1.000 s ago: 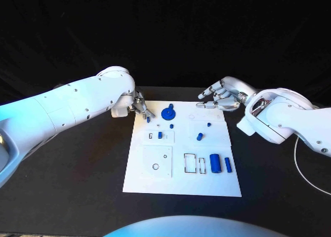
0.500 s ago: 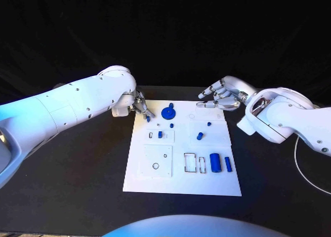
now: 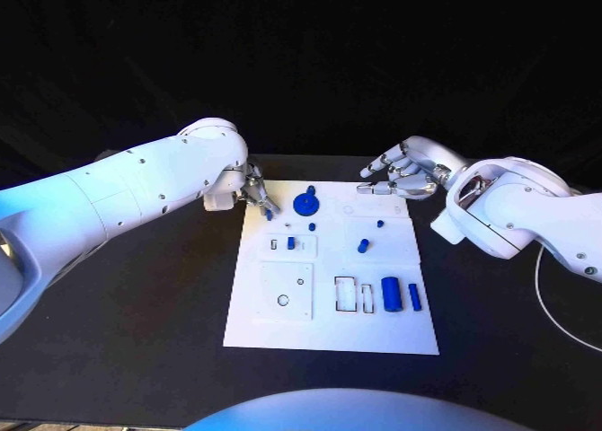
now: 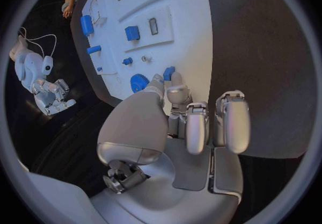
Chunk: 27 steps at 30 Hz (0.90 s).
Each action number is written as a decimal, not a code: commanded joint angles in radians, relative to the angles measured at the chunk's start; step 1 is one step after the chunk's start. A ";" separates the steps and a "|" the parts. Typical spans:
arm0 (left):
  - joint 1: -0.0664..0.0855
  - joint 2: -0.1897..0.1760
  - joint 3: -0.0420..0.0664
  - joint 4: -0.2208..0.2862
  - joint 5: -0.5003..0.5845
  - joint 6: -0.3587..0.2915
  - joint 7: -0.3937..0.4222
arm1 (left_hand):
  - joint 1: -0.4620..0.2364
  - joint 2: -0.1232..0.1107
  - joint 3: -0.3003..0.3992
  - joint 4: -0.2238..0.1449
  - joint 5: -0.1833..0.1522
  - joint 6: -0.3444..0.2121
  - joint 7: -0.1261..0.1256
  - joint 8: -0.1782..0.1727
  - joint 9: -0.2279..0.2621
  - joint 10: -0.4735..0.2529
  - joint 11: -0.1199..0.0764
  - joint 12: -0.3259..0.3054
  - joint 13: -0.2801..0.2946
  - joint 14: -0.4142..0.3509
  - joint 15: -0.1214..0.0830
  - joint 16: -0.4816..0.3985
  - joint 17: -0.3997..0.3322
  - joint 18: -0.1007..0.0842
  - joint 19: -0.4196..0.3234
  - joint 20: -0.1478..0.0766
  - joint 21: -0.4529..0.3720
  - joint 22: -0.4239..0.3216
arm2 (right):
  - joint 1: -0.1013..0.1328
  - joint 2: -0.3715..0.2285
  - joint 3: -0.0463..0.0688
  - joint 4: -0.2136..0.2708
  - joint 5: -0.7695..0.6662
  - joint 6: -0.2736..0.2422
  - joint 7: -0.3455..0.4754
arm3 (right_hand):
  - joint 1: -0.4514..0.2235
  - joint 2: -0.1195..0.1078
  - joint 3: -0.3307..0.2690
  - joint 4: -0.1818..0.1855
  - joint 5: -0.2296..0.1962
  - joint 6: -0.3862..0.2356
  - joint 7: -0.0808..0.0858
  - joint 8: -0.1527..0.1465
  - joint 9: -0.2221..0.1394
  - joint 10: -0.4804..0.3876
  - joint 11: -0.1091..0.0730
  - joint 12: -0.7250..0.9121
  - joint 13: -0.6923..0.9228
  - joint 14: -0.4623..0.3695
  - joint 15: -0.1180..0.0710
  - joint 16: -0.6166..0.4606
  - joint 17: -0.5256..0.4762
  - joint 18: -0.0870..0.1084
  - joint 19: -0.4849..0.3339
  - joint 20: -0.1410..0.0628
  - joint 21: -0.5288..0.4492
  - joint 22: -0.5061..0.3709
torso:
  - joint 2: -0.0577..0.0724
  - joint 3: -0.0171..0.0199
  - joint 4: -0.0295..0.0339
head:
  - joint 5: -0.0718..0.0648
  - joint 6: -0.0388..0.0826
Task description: Assemble the parts on the task board
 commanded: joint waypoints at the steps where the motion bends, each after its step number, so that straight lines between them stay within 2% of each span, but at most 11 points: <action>1: 0.000 0.003 0.000 -0.003 0.000 0.025 0.007 | 0.017 0.005 0.003 -0.010 0.006 0.001 -0.004 0.007 0.002 0.002 -0.002 0.006 -0.002 0.105 -0.002 0.003 0.264 0.006 0.029 -0.001 0.005 0.126 | -0.001 0.000 0.000 0.002 -0.004 0.013 0.009 | 0.003 0.005 -0.007 -0.001 0.004 0.006 0.001 0.006 0.001 0.000 -0.005 0.003 0.001 0.084 -0.006 -0.006 0.171 0.009 -0.005 -0.005 -0.005 0.010 | 0.000 -0.0004 -0.0002 | 0.001 -0.001; 6: 0.000 0.005 0.000 -0.006 0.000 0.024 0.006 | 0.058 0.026 0.029 -0.036 0.005 -0.004 -0.007 0.007 0.003 0.000 -0.006 0.004 -0.005 0.105 -0.005 0.003 0.264 0.007 0.028 -0.003 0.003 0.126 | -0.001 0.000 0.000 0.002 -0.004 0.014 0.010 | 0.003 0.005 -0.007 -0.001 0.004 0.006 0.001 0.006 0.001 0.000 -0.005 0.003 0.001 0.084 -0.006 -0.006 0.171 0.009 -0.005 -0.005 -0.005 0.010 | 0.000 -0.0007 0.0002 | 0.001 -0.002; 9: 0.000 0.006 0.000 -0.007 0.000 0.027 0.007 | 0.123 0.045 0.078 -0.080 0.006 -0.016 -0.013 0.002 0.001 -0.004 -0.011 0.000 -0.008 0.105 -0.009 0.003 0.264 0.007 0.029 -0.007 0.003 0.127 | -0.001 0.000 0.000 0.002 -0.004 0.014 0.010 | 0.003 0.005 -0.007 -0.001 0.004 0.006 0.001 0.006 0.001 0.000 -0.005 0.003 0.001 0.084 -0.006 -0.006 0.171 0.009 -0.005 -0.005 -0.005 0.010 | 0.000 -0.0006 0.0004 | 0.000 -0.003; 11: 0.000 0.007 0.000 -0.009 0.002 0.032 0.008 | 0.161 0.045 0.121 -0.112 0.006 -0.023 -0.012 -0.003 -0.002 -0.007 -0.012 -0.005 -0.013 0.105 -0.010 0.003 0.264 0.007 0.029 -0.009 0.003 0.128 | -0.001 0.000 0.000 0.003 -0.004 0.014 0.010 | 0.003 0.005 -0.007 -0.001 0.004 0.006 0.001 0.006 0.001 0.000 -0.005 0.003 0.001 0.084 -0.006 -0.006 0.171 0.009 -0.005 -0.005 -0.005 0.010 | 0.000 -0.0004 0.0005 | 0.000 -0.004; 14: 0.000 0.008 -0.001 -0.010 0.004 0.040 0.010 | 0.185 0.039 0.161 -0.137 0.007 -0.029 -0.010 -0.007 -0.004 -0.009 -0.010 -0.011 -0.017 0.105 -0.009 0.003 0.264 0.006 0.029 -0.009 0.004 0.129 | -0.001 0.001 0.000 0.003 -0.004 0.014 0.010 | 0.003 0.005 -0.007 -0.001 0.004 0.006 0.001 0.006 0.001 0.000 -0.005 0.003 0.001 0.084 -0.006 -0.006 0.171 0.009 -0.005 -0.005 -0.005 0.010 | 0.000 -0.0003 0.0001 | 0.000 -0.004; 17: 0.000 0.007 -0.003 -0.010 0.006 0.047 0.014 | 0.184 0.009 0.246 -0.165 0.013 -0.031 -0.002 -0.010 -0.006 -0.008 -0.003 -0.019 -0.027 0.105 -0.003 0.003 0.264 0.006 0.029 -0.006 0.003 0.130 | -0.001 0.001 0.000 0.003 -0.003 0.014 0.011 | 0.003 0.005 -0.007 -0.001 0.004 0.006 0.001 0.006 0.001 0.001 -0.005 0.005 0.002 0.084 -0.006 -0.006 0.171 0.009 -0.005 -0.005 -0.005 0.010 | 0.000 -0.0004 -0.0001 | 0.000 -0.006; 18: 0.000 0.006 -0.003 -0.009 0.007 0.046 0.017 | 0.163 -0.011 0.298 -0.170 0.013 -0.029 0.004 -0.009 -0.006 -0.004 -0.003 -0.021 -0.031 0.105 0.003 0.003 0.264 0.006 0.029 -0.004 0.003 0.132 | -0.001 0.001 0.000 0.003 -0.003 0.014 0.011 | 0.003 0.005 -0.007 -0.001 0.004 0.006 0.001 0.006 0.001 0.001 -0.005 0.005 0.002 0.084 -0.006 -0.006 0.171 0.009 -0.005 -0.005 -0.005 0.010 | -0.001 -0.0003 0.0001 | 0.000 -0.007; 19: 0.000 0.006 -0.003 -0.008 0.007 0.042 0.021 | 0.162 -0.020 0.317 -0.177 0.016 -0.029 0.002 -0.008 -0.006 -0.003 -0.003 -0.022 -0.032 0.105 0.001 0.003 0.264 0.006 0.030 -0.003 0.003 0.132 | -0.001 0.001 0.000 0.003 -0.002 0.014 0.011 | 0.003 0.005 -0.007 -0.001 0.004 0.006 0.001 0.006 0.001 0.001 -0.005 0.005 0.002 0.084 -0.006 -0.006 0.171 0.009 -0.005 -0.005 -0.005 0.010 | -0.001 0.0000 0.0002 | 0.000 -0.008; 20: 0.000 0.004 -0.003 -0.006 0.007 0.037 0.025 | 0.145 -0.042 0.356 -0.184 0.015 -0.030 0.002 -0.008 -0.005 -0.001 -0.003 -0.023 -0.034 0.105 0.002 0.003 0.264 0.006 0.030 -0.001 0.003 0.133 | -0.001 0.001 0.000 0.003 -0.002 0.014 0.011 | 0.003 0.005 -0.007 -0.001 0.004 0.006 0.001 0.006 0.001 0.001 -0.005 0.005 0.002 0.084 -0.006 -0.006 0.171 0.009 -0.005 -0.005 -0.005 0.010 | -0.001 0.0003 0.0003 | 0.000 -0.007; 23: 0.000 -0.001 -0.004 0.003 0.011 0.019 0.040 | 0.126 -0.072 0.428 -0.200 0.023 -0.024 0.002 -0.002 -0.002 0.006 -0.003 -0.020 -0.035 0.105 0.001 0.003 0.264 0.005 0.032 -0.001 0.006 0.138 | -0.001 0.002 0.000 0.003 -0.001 0.013 0.012 | 0.003 0.005 -0.007 -0.001 0.004 0.006 0.001 0.006 0.001 0.001 -0.005 0.006 0.002 0.084 -0.006 -0.006 0.171 0.009 -0.005 -0.005 -0.005 0.010 | -0.001 0.0004 0.0007 | 0.001 -0.008; 27: 0.000 -0.014 -0.004 0.025 0.015 -0.013 0.056 | 0.102 -0.104 0.488 -0.213 0.027 -0.019 0.001 0.001 -0.001 0.014 0.000 -0.018 -0.036 0.105 0.001 0.003 0.264 0.004 0.034 -0.001 0.008 0.142 | -0.001 0.002 0.000 0.003 -0.001 0.012 0.012 | 0.003 0.005 -0.008 -0.001 0.004 0.006 0.001 0.006 0.001 0.001 -0.005 0.006 0.002 0.084 -0.006 -0.006 0.171 0.009 -0.005 -0.005 -0.005 0.010 | -0.002 0.0003 0.0012 | 0.002 -0.008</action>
